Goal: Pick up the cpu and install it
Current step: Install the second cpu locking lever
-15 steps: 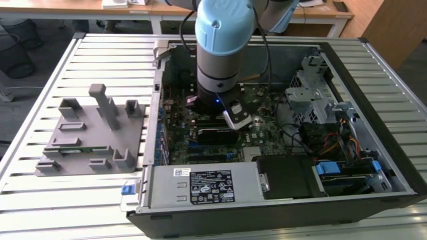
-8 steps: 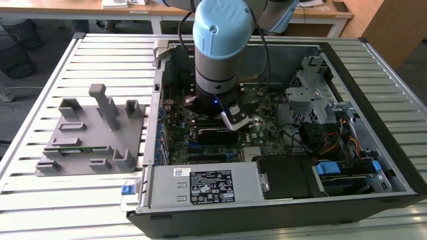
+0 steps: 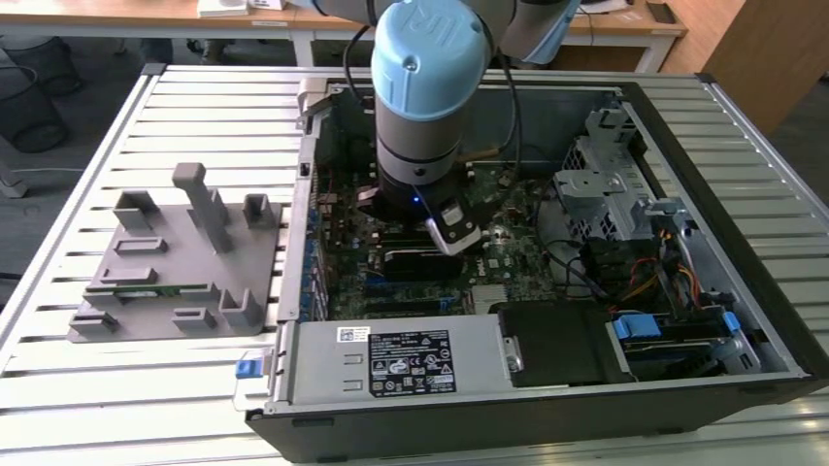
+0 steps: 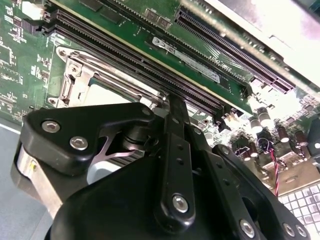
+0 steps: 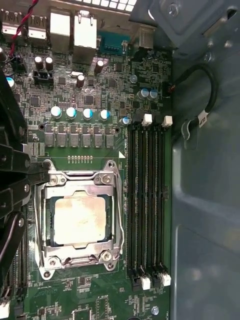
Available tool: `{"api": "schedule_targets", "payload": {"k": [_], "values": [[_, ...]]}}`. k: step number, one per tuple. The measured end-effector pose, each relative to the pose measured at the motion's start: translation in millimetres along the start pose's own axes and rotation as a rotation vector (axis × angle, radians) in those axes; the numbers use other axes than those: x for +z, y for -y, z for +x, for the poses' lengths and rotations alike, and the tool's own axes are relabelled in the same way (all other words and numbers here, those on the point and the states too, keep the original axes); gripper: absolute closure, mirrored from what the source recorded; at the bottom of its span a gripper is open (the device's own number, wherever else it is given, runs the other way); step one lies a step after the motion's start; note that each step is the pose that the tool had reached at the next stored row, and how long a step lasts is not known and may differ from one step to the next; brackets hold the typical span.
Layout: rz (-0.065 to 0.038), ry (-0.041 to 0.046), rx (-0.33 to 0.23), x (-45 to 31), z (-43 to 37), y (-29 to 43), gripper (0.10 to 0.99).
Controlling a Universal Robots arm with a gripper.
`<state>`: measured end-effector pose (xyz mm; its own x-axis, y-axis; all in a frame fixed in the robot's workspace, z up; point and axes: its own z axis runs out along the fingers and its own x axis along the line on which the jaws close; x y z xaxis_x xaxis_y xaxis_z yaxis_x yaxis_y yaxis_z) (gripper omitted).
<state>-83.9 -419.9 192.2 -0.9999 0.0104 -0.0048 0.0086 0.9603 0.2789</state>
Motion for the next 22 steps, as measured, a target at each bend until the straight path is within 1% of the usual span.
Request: {"api": "schedule_targets", "payload": {"k": [4, 10, 16, 20, 22], "values": [[-0.004, 0.0002, 0.000, 1.7, 0.6, 0.4, 0.980], [-0.005, -0.0001, 0.000, 3.3, 3.8, 0.8, 0.980], [-0.008, -0.0001, 0.000, 5.2, 4.9, 0.4, 0.980], [-0.010, 0.0002, 0.000, 4.6, 5.0, 0.2, 0.980], [-0.010, 0.0002, 0.000, 1.9, 5.0, -0.6, 0.980]]}}
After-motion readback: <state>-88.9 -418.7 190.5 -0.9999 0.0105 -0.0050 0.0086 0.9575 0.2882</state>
